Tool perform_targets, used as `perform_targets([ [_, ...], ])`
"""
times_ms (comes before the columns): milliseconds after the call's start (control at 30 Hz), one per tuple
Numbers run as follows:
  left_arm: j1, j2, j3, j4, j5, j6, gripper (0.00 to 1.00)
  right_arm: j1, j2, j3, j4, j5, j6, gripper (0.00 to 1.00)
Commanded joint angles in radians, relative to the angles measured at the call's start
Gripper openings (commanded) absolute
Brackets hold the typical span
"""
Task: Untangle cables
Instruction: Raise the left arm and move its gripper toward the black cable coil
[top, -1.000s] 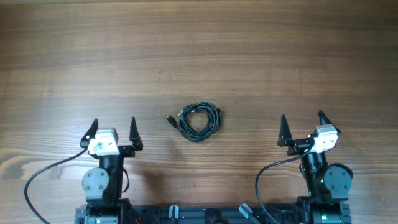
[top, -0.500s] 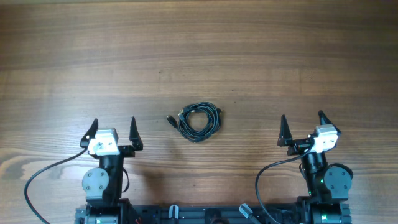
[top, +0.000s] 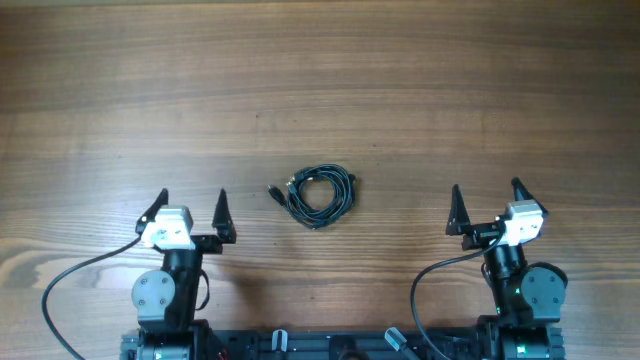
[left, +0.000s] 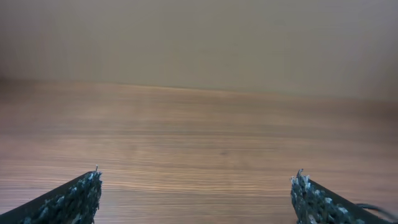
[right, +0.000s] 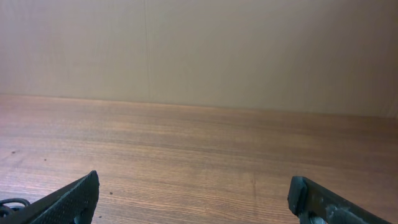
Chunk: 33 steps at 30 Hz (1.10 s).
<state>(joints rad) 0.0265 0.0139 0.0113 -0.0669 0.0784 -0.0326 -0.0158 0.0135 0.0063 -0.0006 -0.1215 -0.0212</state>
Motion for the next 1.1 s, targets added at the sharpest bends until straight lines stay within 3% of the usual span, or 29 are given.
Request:
perform_targets([
  [0, 0.003, -0.007, -0.005, 0.01, 0.073, -0.2, 1.0, 0.005, -0.009, 0.0, 0.003, 0.018, -0.003, 1.0],
  [267, 0.003, -0.007, -0.003, 0.244, 0.176, -0.296, 1.0, 0.005, -0.009, 0.0, 0.003, 0.017, -0.003, 1.0],
  [533, 0.004, 0.01, 0.137, 0.202, 0.174, -0.313, 1.0, 0.005, -0.009, 0.0, 0.003, 0.018, -0.003, 1.0],
  [800, 0.004, 0.298, 0.504, -0.107, 0.165, -0.312, 1.0, 0.005, -0.009, 0.0, 0.003, 0.017, -0.003, 1.0],
  [933, 0.003, 0.53, 0.748, -0.354, 0.232, -0.21, 1.0, 0.005, -0.009, 0.0, 0.003, 0.018, -0.003, 1.0],
  [1067, 0.003, 0.762, 0.995, -0.657, 0.256, -0.199, 1.0, 0.005, -0.009, 0.0, 0.003, 0.017, -0.003, 1.0],
])
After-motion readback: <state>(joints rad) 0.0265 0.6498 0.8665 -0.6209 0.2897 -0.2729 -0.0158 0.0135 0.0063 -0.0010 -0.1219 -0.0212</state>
